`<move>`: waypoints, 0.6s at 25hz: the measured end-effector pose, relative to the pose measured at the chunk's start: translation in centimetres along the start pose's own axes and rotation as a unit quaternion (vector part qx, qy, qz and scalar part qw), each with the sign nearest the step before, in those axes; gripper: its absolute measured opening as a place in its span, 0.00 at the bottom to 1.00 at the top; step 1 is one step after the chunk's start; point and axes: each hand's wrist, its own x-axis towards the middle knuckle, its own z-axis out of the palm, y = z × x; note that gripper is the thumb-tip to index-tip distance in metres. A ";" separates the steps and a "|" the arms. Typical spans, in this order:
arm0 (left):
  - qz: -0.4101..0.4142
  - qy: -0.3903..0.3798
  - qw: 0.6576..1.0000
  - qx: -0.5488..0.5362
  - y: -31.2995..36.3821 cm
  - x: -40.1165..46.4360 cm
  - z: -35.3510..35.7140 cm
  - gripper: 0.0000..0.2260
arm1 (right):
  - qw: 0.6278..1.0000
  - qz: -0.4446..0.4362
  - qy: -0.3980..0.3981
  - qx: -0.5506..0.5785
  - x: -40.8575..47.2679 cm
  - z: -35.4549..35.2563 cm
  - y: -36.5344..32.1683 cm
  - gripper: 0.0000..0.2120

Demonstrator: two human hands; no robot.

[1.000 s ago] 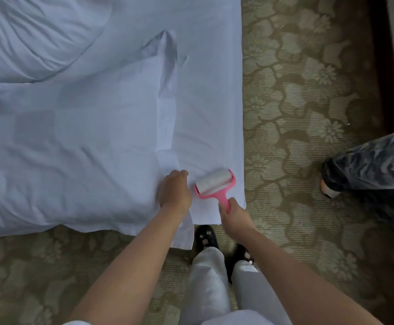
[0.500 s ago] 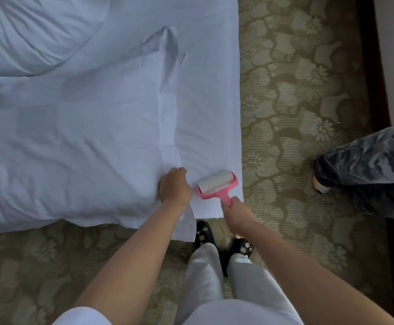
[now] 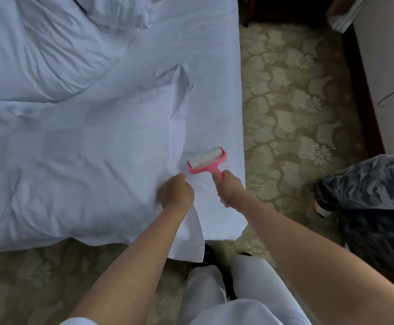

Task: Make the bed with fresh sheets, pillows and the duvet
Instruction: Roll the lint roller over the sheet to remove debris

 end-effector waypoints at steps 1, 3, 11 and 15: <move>-0.010 0.000 1.000 -0.022 0.6 0.1 -0.8 0.19 | 1.000 -0.009 0.010 0.014 -0.5 -0.5 -0.3 0.19; -0.022 -0.009 0.997 -0.077 2.2 0.8 -2.0 0.20 | 0.999 -0.018 0.021 0.029 -0.8 -1.4 -1.2 0.18; -0.074 -0.043 0.971 -0.225 9.1 8.2 -3.7 0.16 | 0.999 -0.033 0.037 0.009 5.5 -5.2 -4.9 0.17; -0.093 -0.067 0.965 -0.237 12.0 13.7 -3.5 0.15 | 0.999 -0.019 0.017 -0.038 11.5 -7.6 -6.5 0.17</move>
